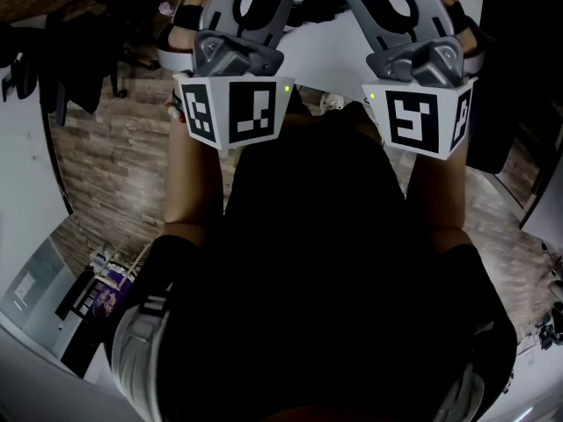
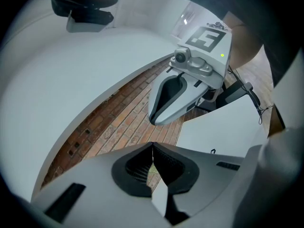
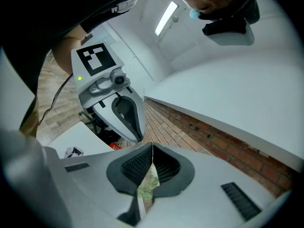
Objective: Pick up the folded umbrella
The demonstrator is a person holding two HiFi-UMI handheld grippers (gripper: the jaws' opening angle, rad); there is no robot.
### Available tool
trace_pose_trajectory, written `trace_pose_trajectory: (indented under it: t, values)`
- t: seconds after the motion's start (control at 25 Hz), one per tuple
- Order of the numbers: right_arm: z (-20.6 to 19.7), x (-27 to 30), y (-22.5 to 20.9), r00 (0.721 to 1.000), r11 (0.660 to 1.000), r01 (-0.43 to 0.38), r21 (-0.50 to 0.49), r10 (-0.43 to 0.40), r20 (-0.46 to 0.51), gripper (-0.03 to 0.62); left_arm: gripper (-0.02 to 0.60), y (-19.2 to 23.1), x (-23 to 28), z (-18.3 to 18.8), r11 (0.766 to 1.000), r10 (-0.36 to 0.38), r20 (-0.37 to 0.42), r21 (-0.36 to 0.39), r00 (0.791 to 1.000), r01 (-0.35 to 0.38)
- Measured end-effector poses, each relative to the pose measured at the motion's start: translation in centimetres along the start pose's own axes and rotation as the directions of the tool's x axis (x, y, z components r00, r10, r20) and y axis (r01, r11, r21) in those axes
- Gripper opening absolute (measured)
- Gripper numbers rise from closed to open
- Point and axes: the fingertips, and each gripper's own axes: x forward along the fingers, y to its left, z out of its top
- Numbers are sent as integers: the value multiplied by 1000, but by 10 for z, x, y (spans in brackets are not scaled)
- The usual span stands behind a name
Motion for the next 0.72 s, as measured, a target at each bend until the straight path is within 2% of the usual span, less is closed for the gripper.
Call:
trace_pose_trajectory:
  t: [0.16, 0.32, 0.72]
  values:
    - [-14, 6, 24, 995, 994, -97, 52, 98, -13, 31, 14, -1, 1, -2, 1000, 17, 4, -24, 1000, -16]
    - [-30, 15, 54, 978, 979, -196, 53, 200, -62, 31, 14, 3, -3, -7, 997, 43, -1, -65, 999, -42]
    - [-49, 33, 97, 928, 932, -356, 64, 361, -94, 31, 14, 14, -11, -32, 992, 79, -35, -97, 996, -82]
